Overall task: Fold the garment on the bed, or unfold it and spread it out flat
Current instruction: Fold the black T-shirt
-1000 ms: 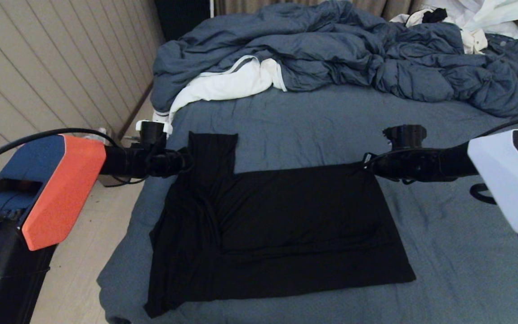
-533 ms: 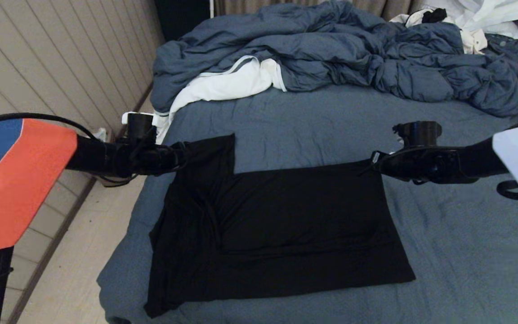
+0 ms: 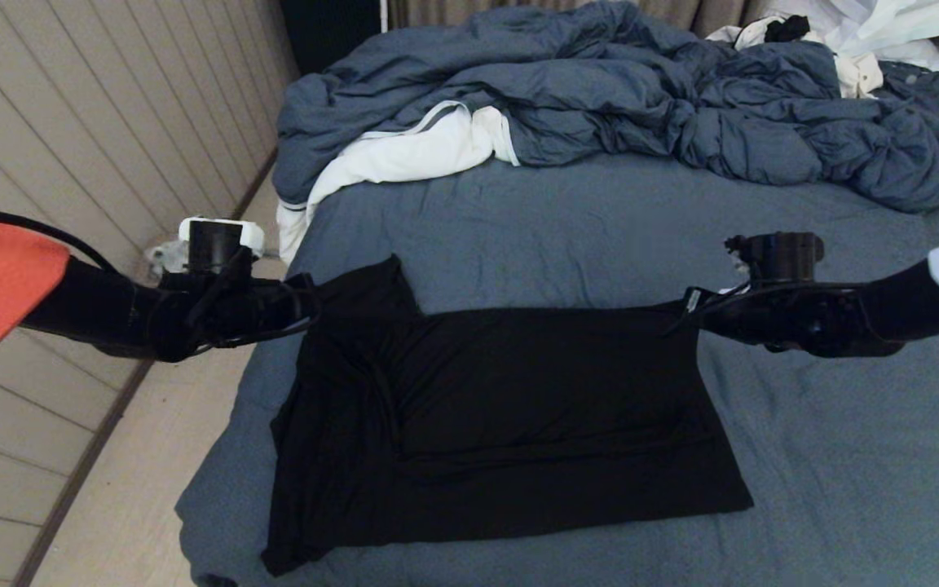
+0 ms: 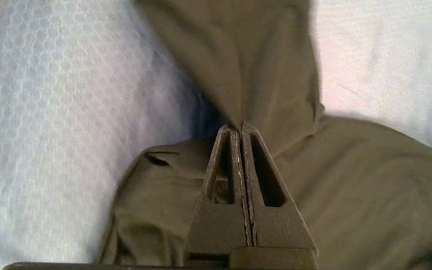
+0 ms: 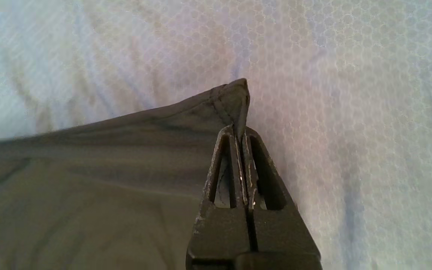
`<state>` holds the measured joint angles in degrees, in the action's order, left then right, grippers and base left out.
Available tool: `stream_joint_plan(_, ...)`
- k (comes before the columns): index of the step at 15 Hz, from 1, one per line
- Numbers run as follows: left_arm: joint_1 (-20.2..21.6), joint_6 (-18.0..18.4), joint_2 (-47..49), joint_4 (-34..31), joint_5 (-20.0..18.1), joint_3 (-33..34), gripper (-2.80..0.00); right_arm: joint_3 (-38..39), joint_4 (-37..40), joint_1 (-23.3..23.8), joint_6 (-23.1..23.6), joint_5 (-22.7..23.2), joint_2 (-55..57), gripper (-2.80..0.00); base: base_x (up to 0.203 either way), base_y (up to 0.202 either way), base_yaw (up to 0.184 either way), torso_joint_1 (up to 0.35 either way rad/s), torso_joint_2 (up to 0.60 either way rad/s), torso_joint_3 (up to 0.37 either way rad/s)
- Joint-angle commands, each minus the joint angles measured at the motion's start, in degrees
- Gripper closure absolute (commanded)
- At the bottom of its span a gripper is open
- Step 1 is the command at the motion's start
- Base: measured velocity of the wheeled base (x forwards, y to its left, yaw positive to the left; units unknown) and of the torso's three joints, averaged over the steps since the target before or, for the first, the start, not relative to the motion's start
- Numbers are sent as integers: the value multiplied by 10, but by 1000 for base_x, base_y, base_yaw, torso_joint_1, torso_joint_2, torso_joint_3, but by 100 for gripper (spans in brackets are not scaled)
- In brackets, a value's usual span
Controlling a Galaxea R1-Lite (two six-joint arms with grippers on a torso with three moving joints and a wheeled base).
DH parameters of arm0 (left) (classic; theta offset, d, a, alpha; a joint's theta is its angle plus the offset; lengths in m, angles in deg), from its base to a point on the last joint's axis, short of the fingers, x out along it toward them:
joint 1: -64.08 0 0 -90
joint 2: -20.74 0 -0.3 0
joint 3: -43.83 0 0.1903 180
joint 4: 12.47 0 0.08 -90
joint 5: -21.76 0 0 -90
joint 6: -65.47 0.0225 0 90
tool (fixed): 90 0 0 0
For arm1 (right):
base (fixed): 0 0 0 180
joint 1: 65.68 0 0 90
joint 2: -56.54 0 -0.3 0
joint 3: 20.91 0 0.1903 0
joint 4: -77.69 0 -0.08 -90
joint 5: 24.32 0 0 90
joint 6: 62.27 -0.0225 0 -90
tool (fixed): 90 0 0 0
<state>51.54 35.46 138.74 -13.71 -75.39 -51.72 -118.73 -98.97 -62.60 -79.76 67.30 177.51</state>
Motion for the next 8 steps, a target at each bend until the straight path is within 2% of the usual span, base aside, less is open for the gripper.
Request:
stream_joint_plan(1, 0, -2, -49, 13, 0, 41, 0, 53, -36, 8, 6, 7, -24, 0, 0, 0, 0, 0, 0, 0)
stream_joint_plan(4, 0, -3, -85, 19, -1, 86, 0, 110, -98, 25, 16, 21, -36, 0, 0, 0, 0, 0, 0, 0)
stream_joint_plan(8, 0, -2, -120, 65, -1, 167, 0, 156, -112, 37, 24, 43, -58, 0, 0, 0, 0, 0, 0, 0)
